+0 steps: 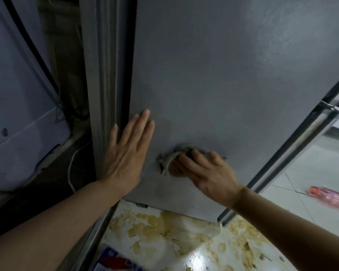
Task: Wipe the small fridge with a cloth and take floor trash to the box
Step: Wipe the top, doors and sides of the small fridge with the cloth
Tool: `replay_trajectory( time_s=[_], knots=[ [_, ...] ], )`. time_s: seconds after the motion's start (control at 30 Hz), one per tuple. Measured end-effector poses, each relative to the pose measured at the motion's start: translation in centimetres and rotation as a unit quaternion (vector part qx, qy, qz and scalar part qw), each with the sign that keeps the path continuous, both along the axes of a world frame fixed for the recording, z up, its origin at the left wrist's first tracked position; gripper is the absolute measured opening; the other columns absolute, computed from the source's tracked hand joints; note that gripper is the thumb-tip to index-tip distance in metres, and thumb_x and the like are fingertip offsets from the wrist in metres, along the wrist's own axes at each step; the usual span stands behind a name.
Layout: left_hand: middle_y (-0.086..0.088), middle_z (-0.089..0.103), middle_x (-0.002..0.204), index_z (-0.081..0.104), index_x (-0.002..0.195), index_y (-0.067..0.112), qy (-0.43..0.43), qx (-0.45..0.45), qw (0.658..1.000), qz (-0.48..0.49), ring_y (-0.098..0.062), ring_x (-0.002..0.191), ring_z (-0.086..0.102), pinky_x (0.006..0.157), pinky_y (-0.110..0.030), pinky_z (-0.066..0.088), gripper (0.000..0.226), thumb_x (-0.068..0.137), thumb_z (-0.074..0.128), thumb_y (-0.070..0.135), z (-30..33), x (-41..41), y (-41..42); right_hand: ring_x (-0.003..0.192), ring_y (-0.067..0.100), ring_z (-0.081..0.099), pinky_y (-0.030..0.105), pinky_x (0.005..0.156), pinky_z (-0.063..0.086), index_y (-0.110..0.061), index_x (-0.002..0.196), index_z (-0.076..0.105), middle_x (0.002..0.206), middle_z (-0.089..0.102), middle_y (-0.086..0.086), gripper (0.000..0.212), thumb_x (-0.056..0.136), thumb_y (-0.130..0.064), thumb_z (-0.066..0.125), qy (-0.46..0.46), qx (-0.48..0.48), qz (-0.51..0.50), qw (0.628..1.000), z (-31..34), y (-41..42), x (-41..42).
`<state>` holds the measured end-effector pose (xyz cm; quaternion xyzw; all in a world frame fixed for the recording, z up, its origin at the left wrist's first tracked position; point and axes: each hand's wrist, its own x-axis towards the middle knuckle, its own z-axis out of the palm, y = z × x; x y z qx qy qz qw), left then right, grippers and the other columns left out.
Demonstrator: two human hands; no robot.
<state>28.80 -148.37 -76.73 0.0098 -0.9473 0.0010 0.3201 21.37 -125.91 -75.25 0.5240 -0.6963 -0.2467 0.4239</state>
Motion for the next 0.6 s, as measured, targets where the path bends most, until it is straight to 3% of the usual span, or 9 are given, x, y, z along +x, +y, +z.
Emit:
replay_trajectory(
  time_s=[0.13,0.27,0.33,0.47,0.53,0.6],
  knots=[
    [-0.01,0.007,0.156,0.019,0.147,0.014,0.033,-0.025,0.999,-0.019,-0.03,0.14,0.014,0.106,-0.059,0.015,0.11,0.053,0.073,-0.004,-0.2,-0.9,1.9,0.092,0.028,0.043,0.036,0.067,0.026,-0.011,0.123,0.062,0.124,0.055,0.01,0.033,0.093,-0.01,0.048,0.045,-0.194,0.014,0.98,6.2,2.0,-1.2],
    [-0.008,0.008,0.156,0.02,0.147,0.023,0.057,-0.036,0.997,-0.03,-0.032,0.141,0.014,0.107,-0.061,0.019,0.1,0.062,0.071,0.005,-0.8,-2.3,4.3,0.085,0.032,0.044,0.041,0.068,0.038,-0.007,0.131,0.044,0.11,0.039,0.013,0.038,0.094,-0.008,0.053,-0.058,-0.292,0.033,0.954,4.8,2.2,-1.8],
    [-0.007,0.005,0.157,0.017,0.148,0.026,0.051,-0.034,0.998,-0.01,-0.032,0.142,0.01,0.107,-0.062,0.018,0.105,0.063,0.077,0.01,-1.1,-2.6,4.6,0.085,0.035,0.047,0.043,0.071,0.044,-0.003,0.132,0.048,0.114,0.04,0.014,0.039,0.093,-0.005,0.049,-0.079,-0.269,0.028,0.96,1.7,2.7,-1.6],
    [-0.005,0.003,0.158,0.01,0.149,0.03,0.042,-0.051,0.998,0.004,-0.031,0.142,0.009,0.105,-0.064,0.018,0.114,0.061,0.081,0.023,-1.4,-2.7,4.2,0.074,0.026,0.054,0.036,0.059,0.048,-0.011,0.123,0.062,0.112,0.054,0.01,0.038,0.093,-0.011,0.04,-0.098,-0.087,-0.012,0.991,-3.1,5.2,-0.2],
    [-0.005,0.003,0.158,0.01,0.149,0.03,0.04,-0.051,0.998,0.004,-0.031,0.142,0.009,0.103,-0.066,0.019,0.115,0.06,0.083,0.022,-1.4,-2.7,4.1,0.074,0.025,0.059,0.035,0.059,0.048,-0.013,0.113,0.068,0.102,0.065,0.009,0.034,0.092,-0.011,0.042,-0.119,-0.087,-0.025,0.989,-2.5,5.8,0.4],
    [-0.006,0.004,0.158,0.011,0.149,0.03,0.039,-0.052,0.998,0.006,-0.031,0.142,0.009,0.103,-0.067,0.02,0.117,0.059,0.084,0.022,-1.4,-2.6,4.2,0.077,0.029,0.056,0.037,0.059,0.044,-0.009,0.109,0.068,0.098,0.065,0.014,0.032,0.097,-0.012,0.039,-0.107,-0.157,-0.02,0.982,-0.1,6.3,0.2]
  ],
)
